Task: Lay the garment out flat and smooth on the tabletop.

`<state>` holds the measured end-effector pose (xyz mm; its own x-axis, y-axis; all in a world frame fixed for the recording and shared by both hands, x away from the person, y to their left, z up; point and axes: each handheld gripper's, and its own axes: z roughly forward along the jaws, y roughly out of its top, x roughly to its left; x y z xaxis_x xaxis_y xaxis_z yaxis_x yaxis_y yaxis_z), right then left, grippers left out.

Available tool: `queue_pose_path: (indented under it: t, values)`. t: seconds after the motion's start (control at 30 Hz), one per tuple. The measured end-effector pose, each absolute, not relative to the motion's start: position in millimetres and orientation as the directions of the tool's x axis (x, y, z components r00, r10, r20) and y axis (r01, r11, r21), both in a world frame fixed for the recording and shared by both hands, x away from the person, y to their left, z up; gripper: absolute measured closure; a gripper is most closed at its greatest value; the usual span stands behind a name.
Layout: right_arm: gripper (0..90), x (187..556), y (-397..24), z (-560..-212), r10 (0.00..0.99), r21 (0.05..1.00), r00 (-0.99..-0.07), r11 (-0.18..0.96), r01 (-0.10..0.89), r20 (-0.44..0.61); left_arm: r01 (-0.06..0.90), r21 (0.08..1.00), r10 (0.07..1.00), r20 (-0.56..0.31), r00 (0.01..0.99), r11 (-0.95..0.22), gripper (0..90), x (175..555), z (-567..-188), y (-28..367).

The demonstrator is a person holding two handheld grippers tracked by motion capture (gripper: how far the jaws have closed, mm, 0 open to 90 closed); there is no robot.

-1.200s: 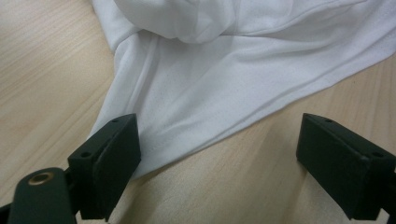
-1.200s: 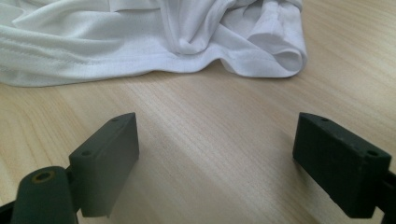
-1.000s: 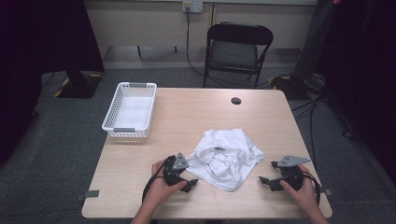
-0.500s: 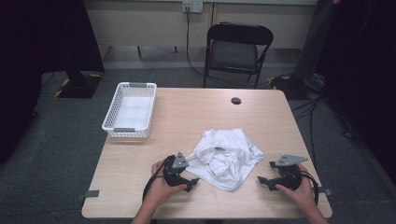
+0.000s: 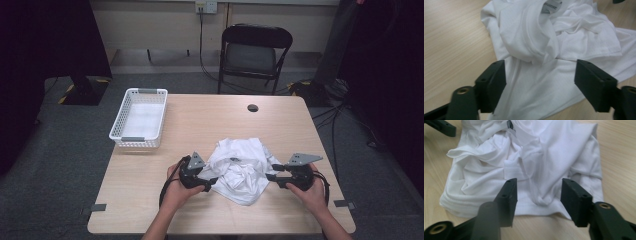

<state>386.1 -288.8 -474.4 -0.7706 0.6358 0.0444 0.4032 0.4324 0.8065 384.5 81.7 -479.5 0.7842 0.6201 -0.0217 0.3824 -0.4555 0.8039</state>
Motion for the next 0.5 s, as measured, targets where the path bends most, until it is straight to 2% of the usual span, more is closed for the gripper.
queue_pose_path:
  t: [0.5]
  values:
    - [63.6, 398, -274, -485, 0.638, 0.820, -0.769, 0.421, 0.388, 0.037, 0.387, 0.795, 0.638, 0.000, 0.770, -0.467, 50.1, 394, -485, 79]
